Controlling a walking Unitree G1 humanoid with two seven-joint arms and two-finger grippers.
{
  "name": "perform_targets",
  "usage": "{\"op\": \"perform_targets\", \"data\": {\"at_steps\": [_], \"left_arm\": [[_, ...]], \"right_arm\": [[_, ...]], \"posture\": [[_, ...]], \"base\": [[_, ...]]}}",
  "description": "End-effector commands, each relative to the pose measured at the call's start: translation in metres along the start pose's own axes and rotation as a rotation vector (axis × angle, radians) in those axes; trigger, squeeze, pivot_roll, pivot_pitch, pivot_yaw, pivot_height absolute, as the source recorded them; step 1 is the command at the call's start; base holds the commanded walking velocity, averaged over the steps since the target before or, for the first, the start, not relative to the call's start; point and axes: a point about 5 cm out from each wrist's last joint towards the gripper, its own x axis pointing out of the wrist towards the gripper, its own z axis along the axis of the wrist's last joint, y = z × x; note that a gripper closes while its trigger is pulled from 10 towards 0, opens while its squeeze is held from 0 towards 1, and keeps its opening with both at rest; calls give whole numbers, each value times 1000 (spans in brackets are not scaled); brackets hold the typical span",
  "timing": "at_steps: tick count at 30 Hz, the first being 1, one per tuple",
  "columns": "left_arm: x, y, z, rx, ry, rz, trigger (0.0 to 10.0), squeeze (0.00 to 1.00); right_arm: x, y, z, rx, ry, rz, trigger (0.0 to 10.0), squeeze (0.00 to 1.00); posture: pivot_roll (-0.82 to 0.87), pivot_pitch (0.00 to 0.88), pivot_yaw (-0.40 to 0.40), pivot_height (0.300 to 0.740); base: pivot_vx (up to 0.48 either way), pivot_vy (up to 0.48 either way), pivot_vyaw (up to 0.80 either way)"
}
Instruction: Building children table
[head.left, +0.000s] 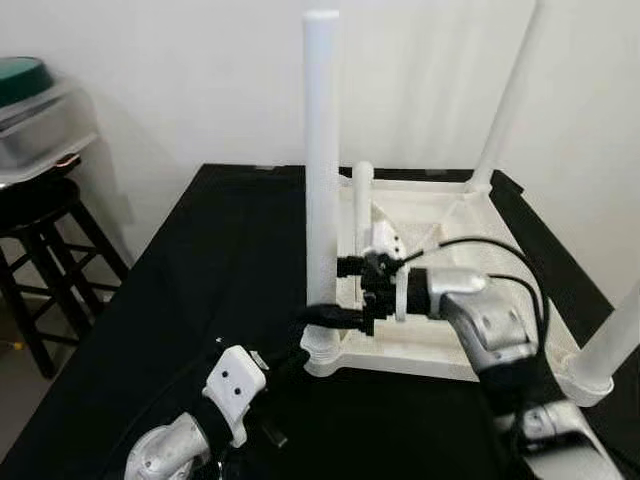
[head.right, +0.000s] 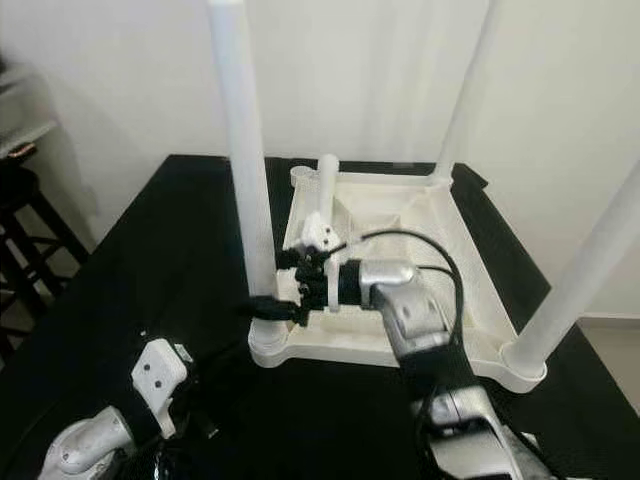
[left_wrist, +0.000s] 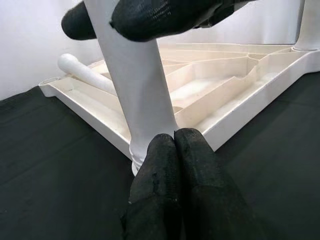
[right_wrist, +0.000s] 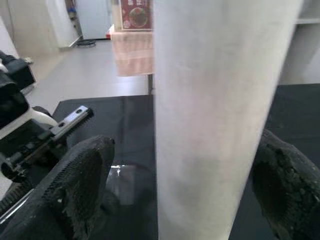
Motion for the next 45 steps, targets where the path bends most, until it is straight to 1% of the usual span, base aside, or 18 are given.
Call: {"op": "perform_targets", "data": {"at_steps": [1, 5, 6, 13, 18, 23, 24, 25, 26, 27, 28, 32, 37, 38, 39, 40, 41, 45], "left_arm": [[0, -2, -1, 1, 1, -1, 10000, 0], [0, -2, 0, 1, 1, -2, 10000, 0], [0, -2, 0, 1, 1, -2, 10000, 0], [0, -3, 1, 0, -2, -5, 10000, 0], [0, -3, 2, -2, -5, -5, 10000, 0], [-1, -3, 3, -5, -9, 1, 10000, 0], [-1, -2, 3, -4, -9, 2, 10000, 0], [-1, -1, 3, -6, -9, 2, 10000, 0], [-1, -1, 3, -6, -9, 2, 10000, 0], [-1, 0, 3, -7, -9, 2, 10000, 0], [-1, 1, 2, -8, -8, 2, 10000, 0], [0, 2, 1, -10, -6, 2, 10000, 0], [2, 2, 0, -2, -6, 6, 10000, 0], [2, 2, 0, -1, -6, 11, 10000, 0], [3, 2, 0, 0, -7, 17, 10000, 0], [3, 2, 0, 0, -7, 17, 10000, 0], [3, 2, 0, 1, -6, 21, 10000, 0], [3, 1, -1, 0, -6, 19, 10000, 0]], "right_arm": [[-4, -7, -2, 20, 2, 15, 10000, 0], [-6, -9, -2, 26, 3, 33, 10000, 0], [-6, -9, -2, 32, -9, 43, 0, 0], [-11, -13, -5, 29, -35, -1, 0, 0], [-17, -19, -9, 18, -47, -145, 0, 0], [1, -6, -33, 84, -53, -410, 0, 0], [10, 1, -49, 136, 0, -678, 0, 0], [29, 29, -63, 130, 67, -724, 0, 0], [29, 29, -63, 130, 67, -724, 0, 0], [40, 50, -68, 120, 97, -737, 0, 0], [43, 55, -64, 98, 80, -745, 0, 0], [35, 42, -62, 149, 36, -780, 0, 0], [36, 41, -67, 174, 56, -741, 0, 0], [37, 41, -67, 164, 68, -734, 314, 0], [40, 41, -65, 169, 70, -690, 10000, 0], [40, 41, -65, 169, 70, -690, 10000, 0], [44, 43, -58, 182, 46, -583, 10000, 1000], [45, 44, -42, 128, 27, -423, 10000, 1000]], "posture": [[41, 0, -24, 740], [41, 0, -24, 740], [41, 0, -23, 740], [36, 0, -22, 740], [31, 0, -26, 740], [29, 6, -32, 740], [18, 12, -24, 740], [14, 14, -16, 740], [14, 14, -16, 740], [14, 14, -16, 740], [-2, 0, -5, 740], [-5, 0, 1, 740], [8, 0, -14, 740], [10, 0, -18, 740], [14, 0, -21, 740], [14, 0, -21, 740], [16, 0, -22, 740], [14, 0, -22, 740]], "base": [[0, 0, 0], [0, 0, 0], [0, 0, 0], [0, 0, 0], [0, 0, 0], [0, 0, 0], [0, 0, 0], [0, 0, 0], [0, 0, 0], [0, 0, 0], [0, 0, 0], [0, 0, 0], [0, 0, 0], [0, 0, 0], [0, 0, 0], [0, 0, 0], [0, 0, 0], [0, 0, 0]]}}
